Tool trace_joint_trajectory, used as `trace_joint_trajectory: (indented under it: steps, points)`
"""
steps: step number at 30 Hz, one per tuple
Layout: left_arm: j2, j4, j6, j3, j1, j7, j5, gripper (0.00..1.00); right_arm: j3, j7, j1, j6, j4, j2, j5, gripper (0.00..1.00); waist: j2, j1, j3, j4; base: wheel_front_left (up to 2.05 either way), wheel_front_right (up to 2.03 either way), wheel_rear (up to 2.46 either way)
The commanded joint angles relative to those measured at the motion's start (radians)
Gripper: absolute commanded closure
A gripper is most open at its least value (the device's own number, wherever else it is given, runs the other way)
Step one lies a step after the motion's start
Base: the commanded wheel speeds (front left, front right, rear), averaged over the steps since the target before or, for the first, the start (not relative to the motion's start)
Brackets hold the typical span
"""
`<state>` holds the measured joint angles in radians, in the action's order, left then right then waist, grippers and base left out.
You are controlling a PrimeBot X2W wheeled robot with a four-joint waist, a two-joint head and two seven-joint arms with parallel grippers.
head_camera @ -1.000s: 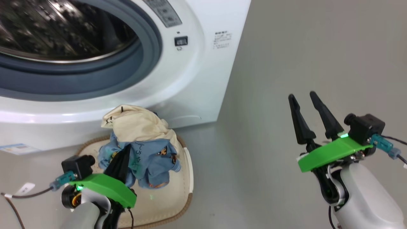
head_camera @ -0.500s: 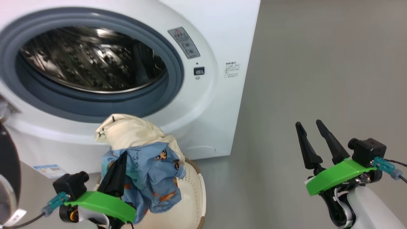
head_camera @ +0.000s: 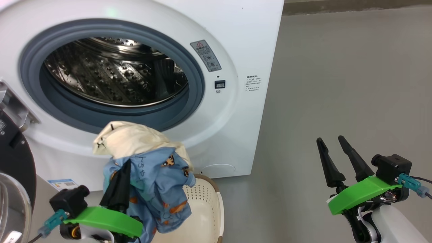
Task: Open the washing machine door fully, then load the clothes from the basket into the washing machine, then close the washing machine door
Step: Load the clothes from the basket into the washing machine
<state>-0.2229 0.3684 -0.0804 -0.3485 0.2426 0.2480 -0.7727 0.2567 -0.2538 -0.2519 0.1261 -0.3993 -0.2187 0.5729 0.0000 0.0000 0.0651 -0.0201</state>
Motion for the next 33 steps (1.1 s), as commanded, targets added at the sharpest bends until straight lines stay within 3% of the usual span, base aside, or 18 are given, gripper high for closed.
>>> trace_joint_trajectory:
  steps: [1,16,33]
  points:
    - [-0.028,-0.035,0.01,0.044,0.04,0.011,0.006,1.0,0.02,-0.008,-0.002,0.005,0.023,-0.013,0.019,0.0,0.0,0.0,0.009,0.004,0.0,0.0,0.0]
    - [-0.059,0.015,0.013,0.092,0.224,0.006,-0.004,1.0,0.028,-0.008,-0.032,0.005,0.026,-0.028,0.014,0.0,0.0,0.0,0.069,-0.033,0.0,0.0,0.0]
    - [-0.097,0.408,-0.04,0.083,0.68,-0.001,0.013,1.0,0.009,-0.008,-0.121,0.005,0.071,-0.033,-0.025,0.0,0.0,0.0,0.332,-0.122,0.0,0.0,0.0]
